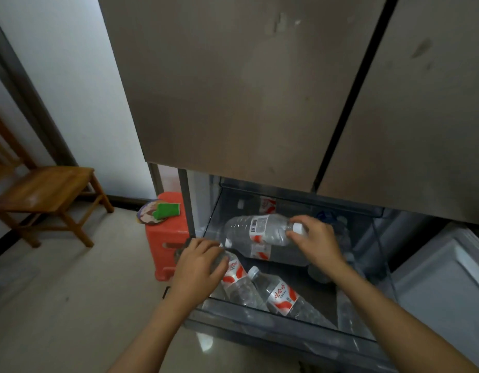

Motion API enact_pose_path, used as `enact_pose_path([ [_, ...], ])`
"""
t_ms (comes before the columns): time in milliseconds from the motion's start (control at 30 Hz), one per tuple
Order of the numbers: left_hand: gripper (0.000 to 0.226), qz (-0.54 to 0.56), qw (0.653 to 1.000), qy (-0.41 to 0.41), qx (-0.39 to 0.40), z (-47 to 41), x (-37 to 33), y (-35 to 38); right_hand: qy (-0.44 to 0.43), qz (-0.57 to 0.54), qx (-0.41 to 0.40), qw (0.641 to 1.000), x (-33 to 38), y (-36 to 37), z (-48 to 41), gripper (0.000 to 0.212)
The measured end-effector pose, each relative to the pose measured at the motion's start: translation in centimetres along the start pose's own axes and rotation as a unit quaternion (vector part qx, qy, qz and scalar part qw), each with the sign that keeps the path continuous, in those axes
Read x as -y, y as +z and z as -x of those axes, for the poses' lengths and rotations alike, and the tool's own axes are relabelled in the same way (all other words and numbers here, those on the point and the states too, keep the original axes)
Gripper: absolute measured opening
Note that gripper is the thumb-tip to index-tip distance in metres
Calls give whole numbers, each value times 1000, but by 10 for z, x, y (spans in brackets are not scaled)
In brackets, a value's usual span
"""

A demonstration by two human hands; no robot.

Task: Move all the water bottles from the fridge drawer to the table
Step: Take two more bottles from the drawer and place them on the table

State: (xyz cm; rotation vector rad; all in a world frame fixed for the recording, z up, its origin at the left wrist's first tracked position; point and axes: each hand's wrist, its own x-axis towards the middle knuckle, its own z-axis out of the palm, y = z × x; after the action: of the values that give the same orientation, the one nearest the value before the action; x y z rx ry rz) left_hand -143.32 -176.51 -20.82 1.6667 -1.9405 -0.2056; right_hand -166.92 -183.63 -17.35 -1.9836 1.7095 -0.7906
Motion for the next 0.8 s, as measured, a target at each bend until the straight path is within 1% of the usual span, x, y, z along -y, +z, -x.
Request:
enact_pose_path([
  [67, 28, 43, 993, -65, 84, -15, -6, 8, -24, 6, -9, 1000, 9, -20, 5, 28],
  [133, 24, 78, 972, -130, 179, -28, -9, 18, -37, 35, -7, 999, 15, -36, 8, 27],
  [167, 24, 77, 963, -151, 208, -33, -10, 23, -37, 64, 0, 997, 16, -44, 10, 27],
  [233, 25, 49, 952, -170, 248, -42, -12, 33, -25, 117, 7, 993, 12, -57, 13, 28],
  [333, 27, 10, 941, -175, 290, -55, -14, 49, -7, 126, -15, 992, 4, -73, 18, 27],
  [433, 25, 9, 931, -201, 306, -63, -16, 61, -11, 140, -23, 990, 1, -77, 20, 26],
  [533, 35, -5, 927, -213, 309, -66, -19, 73, -5, 149, -22, 989, -6, -77, 21, 28],
  [633, 47, -50, 926, -217, 305, -68, -26, 81, 9, 170, 3, 985, -18, -69, 24, 30],
  [700, 60, -38, 919, -271, 283, -68, -28, 85, 11, 169, 12, 985, -25, -60, 27, 31],
  [733, 66, -5, 910, -317, 268, -70, -28, 86, 10, 164, 12, 986, -28, -56, 28, 31],
  [767, 71, 39, 894, -371, 248, -71, -27, 86, 8, 157, 9, 987, -29, -53, 28, 32],
  [800, 74, 82, 871, -428, 226, -74, -24, 88, 3, 149, 3, 989, -31, -50, 28, 32],
])
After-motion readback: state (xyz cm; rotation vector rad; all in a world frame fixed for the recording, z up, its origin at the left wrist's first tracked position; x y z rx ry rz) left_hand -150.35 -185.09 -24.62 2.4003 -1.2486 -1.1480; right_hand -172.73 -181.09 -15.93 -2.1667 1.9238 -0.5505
